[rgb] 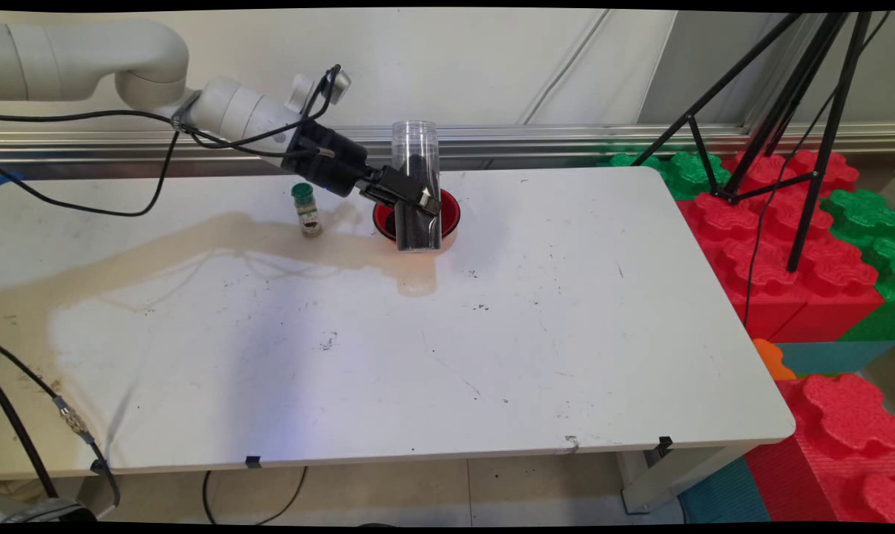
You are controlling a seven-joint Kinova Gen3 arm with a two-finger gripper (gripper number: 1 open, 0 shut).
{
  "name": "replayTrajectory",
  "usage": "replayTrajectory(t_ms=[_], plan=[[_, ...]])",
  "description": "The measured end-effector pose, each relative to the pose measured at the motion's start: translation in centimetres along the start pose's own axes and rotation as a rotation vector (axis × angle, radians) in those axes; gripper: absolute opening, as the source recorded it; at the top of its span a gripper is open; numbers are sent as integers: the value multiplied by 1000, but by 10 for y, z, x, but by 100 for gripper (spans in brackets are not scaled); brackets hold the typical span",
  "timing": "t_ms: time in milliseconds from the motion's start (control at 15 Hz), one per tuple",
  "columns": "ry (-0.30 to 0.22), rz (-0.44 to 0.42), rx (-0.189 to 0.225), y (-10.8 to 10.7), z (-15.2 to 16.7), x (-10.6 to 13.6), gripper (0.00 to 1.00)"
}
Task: Pour the black seasoning powder in the red bowl, then place the picked object on the table
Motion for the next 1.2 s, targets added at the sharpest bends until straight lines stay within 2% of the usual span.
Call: replayTrajectory(t_ms=[400, 800, 1200], plan=[[23, 262, 62, 21, -11, -4, 0], [45, 480, 100, 45, -19, -19, 0], [57, 605, 116, 62, -23, -39, 0]])
